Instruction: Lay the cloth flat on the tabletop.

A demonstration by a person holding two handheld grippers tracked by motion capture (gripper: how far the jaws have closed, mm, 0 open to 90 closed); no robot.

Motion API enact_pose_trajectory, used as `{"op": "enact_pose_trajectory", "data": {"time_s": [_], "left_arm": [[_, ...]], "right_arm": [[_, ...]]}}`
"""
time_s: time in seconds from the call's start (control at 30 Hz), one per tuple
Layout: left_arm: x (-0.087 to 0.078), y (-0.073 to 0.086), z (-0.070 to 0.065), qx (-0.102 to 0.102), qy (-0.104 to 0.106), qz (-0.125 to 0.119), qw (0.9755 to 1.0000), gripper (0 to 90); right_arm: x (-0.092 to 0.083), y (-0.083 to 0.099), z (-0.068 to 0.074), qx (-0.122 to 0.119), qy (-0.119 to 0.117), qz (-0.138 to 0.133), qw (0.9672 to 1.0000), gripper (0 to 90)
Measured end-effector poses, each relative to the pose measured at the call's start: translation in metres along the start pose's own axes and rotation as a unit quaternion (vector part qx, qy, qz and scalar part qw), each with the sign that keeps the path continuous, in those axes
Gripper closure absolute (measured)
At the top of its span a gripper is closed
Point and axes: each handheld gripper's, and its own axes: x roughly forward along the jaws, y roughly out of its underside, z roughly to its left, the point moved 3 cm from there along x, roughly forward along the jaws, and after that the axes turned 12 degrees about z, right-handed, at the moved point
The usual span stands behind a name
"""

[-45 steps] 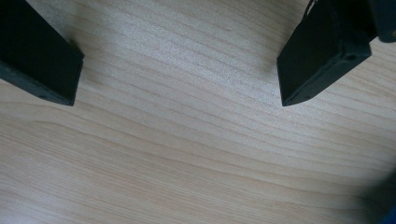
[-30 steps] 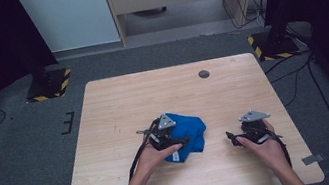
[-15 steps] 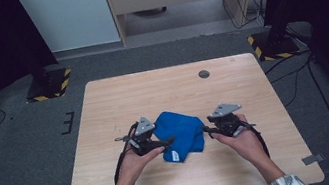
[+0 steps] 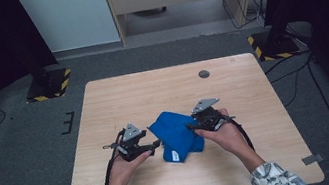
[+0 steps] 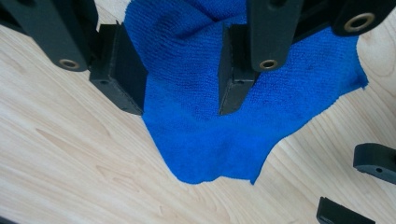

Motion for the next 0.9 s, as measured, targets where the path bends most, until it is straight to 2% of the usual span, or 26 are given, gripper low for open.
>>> {"op": "enact_pose_trajectory", "data": {"time_s": [0.13,0.23,0.3,0.33,0.4,0.63,0.77,0.83,0.9], "left_arm": [[0.002,0.002,0.000,0.003,-0.003,0.005,1.0000,28.9],[0.005,0.003,-0.002,0.007,-0.005,0.014,0.9999,29.4],[0.008,0.005,-0.004,0.009,-0.007,0.023,0.9997,30.1],[0.009,0.005,-0.005,0.011,-0.007,0.026,0.9996,30.1],[0.010,0.005,-0.006,0.014,-0.007,0.027,0.9995,31.0],[0.011,0.007,-0.004,0.008,-0.012,0.036,0.9992,33.8],[0.013,0.007,-0.006,0.012,-0.011,0.042,0.9990,35.9],[0.013,0.007,-0.007,0.013,-0.010,0.042,0.9990,36.3],[0.014,0.008,-0.009,0.015,-0.006,0.045,0.9989,38.8]], "right_arm": [[0.006,-0.001,0.000,0.000,0.001,0.008,1.0000,53.6],[0.012,0.000,-0.001,0.005,0.002,0.025,0.9997,57.7],[0.016,-0.001,-0.002,0.008,0.003,0.029,0.9996,73.7],[0.016,-0.001,-0.002,0.008,0.003,0.029,0.9996,73.7],[0.012,-0.003,-0.003,0.012,0.003,0.016,0.9998,84.7],[-0.007,0.002,-0.005,0.022,0.001,-0.003,0.9998,87.6],[-0.012,0.022,-0.009,0.027,0.008,-0.001,0.9996,87.9],[-0.012,0.027,-0.010,0.027,0.011,0.003,0.9996,87.9],[-0.009,0.039,-0.013,0.040,0.010,0.011,0.9991,87.8]]}}
